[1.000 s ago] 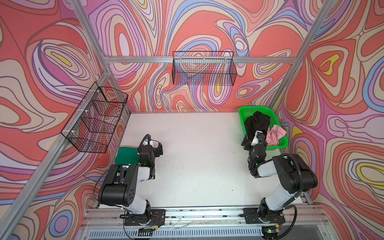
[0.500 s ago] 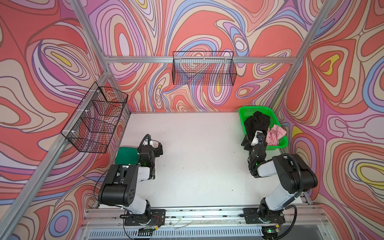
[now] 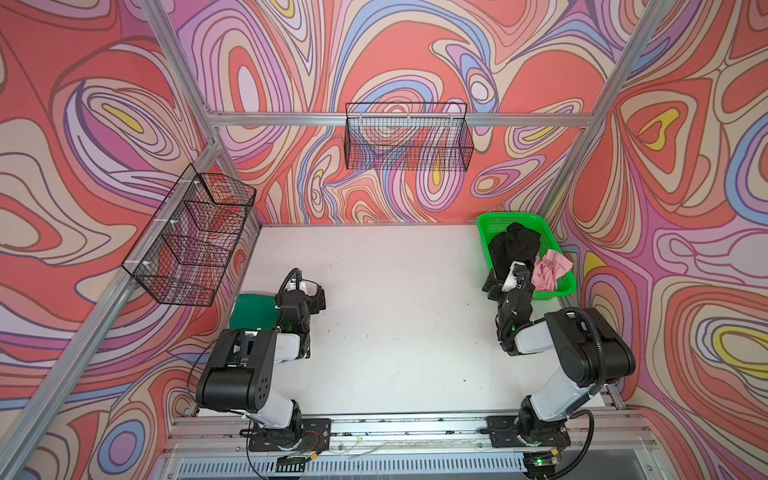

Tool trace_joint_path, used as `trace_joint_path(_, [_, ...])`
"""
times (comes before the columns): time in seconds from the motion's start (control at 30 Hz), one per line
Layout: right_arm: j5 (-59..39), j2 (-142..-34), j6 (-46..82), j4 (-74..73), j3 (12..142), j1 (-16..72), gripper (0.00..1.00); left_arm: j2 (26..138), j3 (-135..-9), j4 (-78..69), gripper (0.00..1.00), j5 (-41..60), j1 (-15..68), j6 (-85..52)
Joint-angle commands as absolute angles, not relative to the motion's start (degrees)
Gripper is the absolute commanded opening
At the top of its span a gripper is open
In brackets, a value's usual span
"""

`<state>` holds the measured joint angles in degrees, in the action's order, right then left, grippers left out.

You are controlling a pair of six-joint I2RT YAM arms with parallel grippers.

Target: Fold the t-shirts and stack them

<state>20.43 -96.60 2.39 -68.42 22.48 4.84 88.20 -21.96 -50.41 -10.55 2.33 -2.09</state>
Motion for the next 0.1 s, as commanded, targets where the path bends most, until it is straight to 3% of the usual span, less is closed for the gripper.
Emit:
trace_joint_path(0.0, [19.3,-98.1,2.5,-66.7,21.6,4.7,0.98,88.6,-21.1,-52.5,1.0,-10.5,2.7,-1.2])
trace_joint_path(0.07, [19.2,-98.0,2.5,-67.0,21.3,4.7,0.98,88.6,-21.1,-52.5,1.0,-10.5,2.7,-1.3])
